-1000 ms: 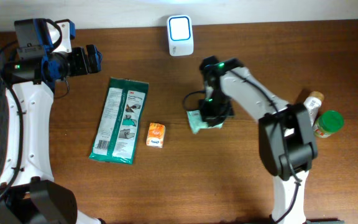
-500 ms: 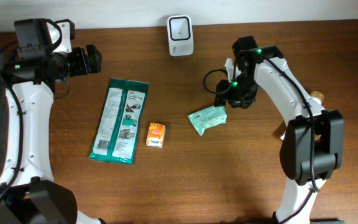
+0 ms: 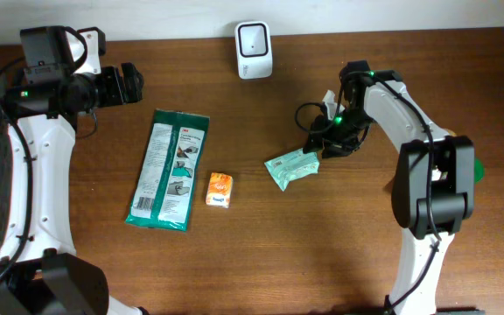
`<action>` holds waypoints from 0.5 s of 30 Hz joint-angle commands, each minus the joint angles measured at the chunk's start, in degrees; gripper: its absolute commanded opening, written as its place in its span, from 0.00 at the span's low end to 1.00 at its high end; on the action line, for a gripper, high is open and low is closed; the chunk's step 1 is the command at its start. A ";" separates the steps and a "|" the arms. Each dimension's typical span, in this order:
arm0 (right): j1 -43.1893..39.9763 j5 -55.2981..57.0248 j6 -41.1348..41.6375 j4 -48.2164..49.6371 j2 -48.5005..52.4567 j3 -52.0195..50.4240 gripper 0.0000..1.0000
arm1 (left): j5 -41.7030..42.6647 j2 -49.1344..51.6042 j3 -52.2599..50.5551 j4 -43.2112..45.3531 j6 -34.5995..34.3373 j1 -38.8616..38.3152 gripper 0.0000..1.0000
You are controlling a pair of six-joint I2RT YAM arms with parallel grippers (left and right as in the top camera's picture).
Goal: Scan the item barcode
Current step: 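Grasp the mint-green packet with the right gripper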
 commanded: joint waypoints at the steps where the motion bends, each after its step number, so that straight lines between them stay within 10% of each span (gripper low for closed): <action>1: 0.72 -5.38 -1.14 0.26 2.95 0.04 0.46 | 0.61 -0.57 1.05 0.09 0.24 0.00 0.99; 11: 0.98 -10.75 -0.55 6.36 3.96 -7.65 0.39 | 0.59 -0.57 1.05 0.09 0.24 0.00 0.99; 15: 0.92 -12.44 0.24 10.43 3.96 -11.21 0.10 | 0.61 -0.57 1.05 0.09 0.24 0.00 0.99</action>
